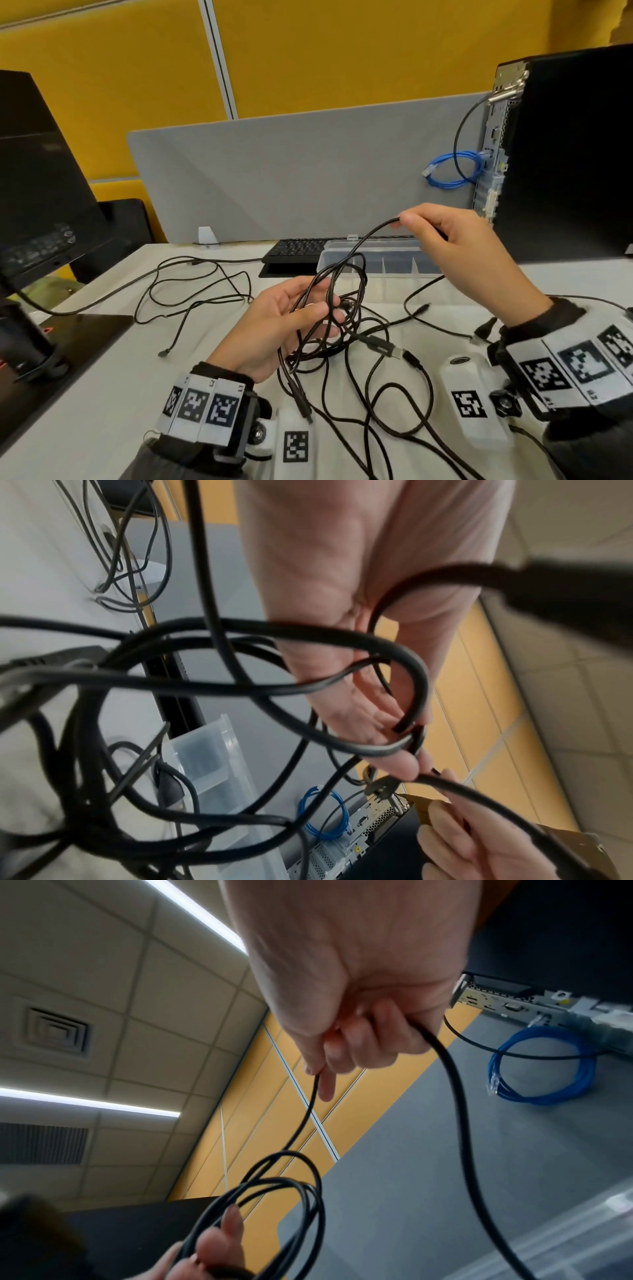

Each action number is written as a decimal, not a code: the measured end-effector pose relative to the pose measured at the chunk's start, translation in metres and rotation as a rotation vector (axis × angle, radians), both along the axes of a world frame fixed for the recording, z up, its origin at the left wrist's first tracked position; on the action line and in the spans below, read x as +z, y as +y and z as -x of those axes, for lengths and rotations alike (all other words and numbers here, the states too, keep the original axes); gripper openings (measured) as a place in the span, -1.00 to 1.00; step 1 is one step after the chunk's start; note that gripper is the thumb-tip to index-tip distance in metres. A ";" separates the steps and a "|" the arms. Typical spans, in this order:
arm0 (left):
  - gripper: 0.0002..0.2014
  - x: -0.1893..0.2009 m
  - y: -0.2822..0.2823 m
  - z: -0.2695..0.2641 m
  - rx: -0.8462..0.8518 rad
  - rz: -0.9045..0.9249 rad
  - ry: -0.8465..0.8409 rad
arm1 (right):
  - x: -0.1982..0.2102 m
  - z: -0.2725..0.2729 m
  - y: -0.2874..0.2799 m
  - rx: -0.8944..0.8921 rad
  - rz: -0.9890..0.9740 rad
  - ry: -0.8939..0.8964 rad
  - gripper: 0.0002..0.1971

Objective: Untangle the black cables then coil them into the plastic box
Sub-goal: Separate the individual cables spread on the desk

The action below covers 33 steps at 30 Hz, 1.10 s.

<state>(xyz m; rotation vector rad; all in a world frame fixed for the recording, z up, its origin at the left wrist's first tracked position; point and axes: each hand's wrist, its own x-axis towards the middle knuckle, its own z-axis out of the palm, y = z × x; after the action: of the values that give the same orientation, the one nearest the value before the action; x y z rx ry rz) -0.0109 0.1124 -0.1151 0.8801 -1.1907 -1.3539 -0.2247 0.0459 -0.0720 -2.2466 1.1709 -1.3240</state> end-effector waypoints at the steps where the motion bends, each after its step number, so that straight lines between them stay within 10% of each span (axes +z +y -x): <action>1: -0.64 -0.001 -0.001 0.000 -0.008 -0.007 0.023 | 0.000 0.000 0.000 0.010 -0.011 0.022 -0.79; 17: -0.73 -0.003 0.000 0.001 -0.140 -0.025 0.097 | -0.009 -0.014 0.001 0.003 -0.014 0.121 -0.94; 33: -0.89 -0.002 -0.002 0.002 0.036 0.001 0.079 | 0.005 -0.024 0.041 0.040 0.103 0.414 -0.66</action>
<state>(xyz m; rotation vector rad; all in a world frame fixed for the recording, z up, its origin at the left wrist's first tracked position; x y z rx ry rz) -0.0131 0.1109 -0.1172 0.8357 -1.1103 -1.3467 -0.2006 0.0870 -0.0675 -2.6912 1.1952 -0.9479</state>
